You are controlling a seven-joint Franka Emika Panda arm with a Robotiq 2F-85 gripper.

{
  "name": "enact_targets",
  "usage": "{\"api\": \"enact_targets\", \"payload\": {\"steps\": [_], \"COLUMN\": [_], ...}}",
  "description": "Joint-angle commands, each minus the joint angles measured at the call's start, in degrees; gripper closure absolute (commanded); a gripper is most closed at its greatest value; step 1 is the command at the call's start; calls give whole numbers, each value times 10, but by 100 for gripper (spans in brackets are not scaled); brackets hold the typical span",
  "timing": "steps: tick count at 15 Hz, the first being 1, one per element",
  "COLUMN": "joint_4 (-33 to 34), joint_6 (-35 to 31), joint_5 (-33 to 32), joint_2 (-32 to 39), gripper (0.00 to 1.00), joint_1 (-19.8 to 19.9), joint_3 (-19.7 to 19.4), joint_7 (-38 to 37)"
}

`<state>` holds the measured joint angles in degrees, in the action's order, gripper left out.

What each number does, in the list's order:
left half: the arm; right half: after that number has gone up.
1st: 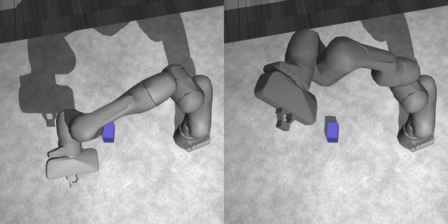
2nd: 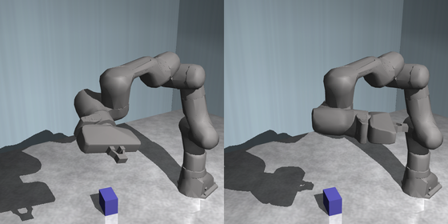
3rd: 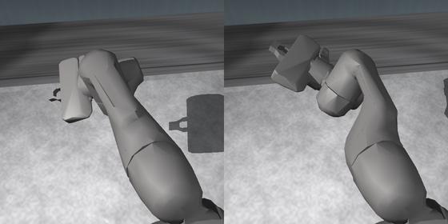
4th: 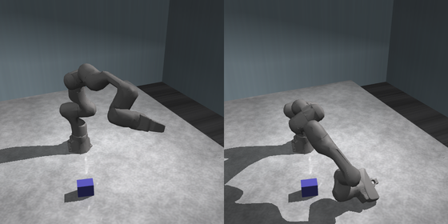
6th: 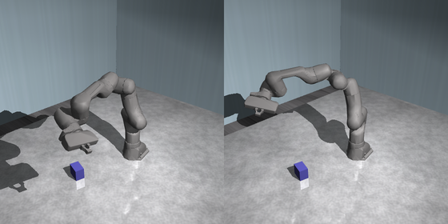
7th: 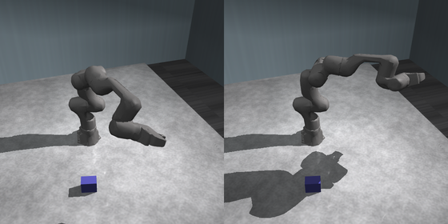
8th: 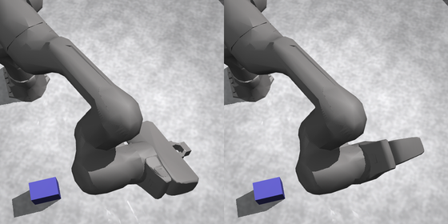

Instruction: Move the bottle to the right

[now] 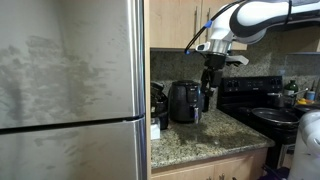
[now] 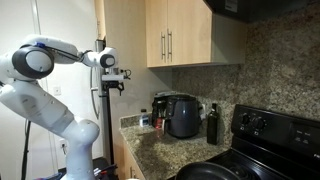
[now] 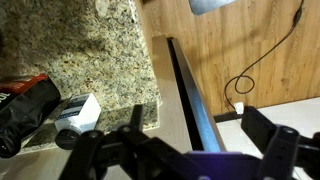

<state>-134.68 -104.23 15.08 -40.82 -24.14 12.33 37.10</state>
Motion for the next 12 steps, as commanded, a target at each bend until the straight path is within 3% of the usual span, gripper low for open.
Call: {"api": "enact_targets", "payload": {"steps": [1, 6, 8, 9, 12], "joint_4": [-3, -30, -40, -19, -28], "joint_6": [-9, -109, -155, -114, -140], "joint_5": [20, 49, 102, 62, 85], "joint_2": [4, -10, -3, 2, 2], "gripper": [0, 0, 0, 0, 0], "joint_1": [-13, -8, -39, -24, -39], "joint_3": [-10, 2, -19, -11, -17], "joint_7": [-34, -102, -93, -100, -99]}}
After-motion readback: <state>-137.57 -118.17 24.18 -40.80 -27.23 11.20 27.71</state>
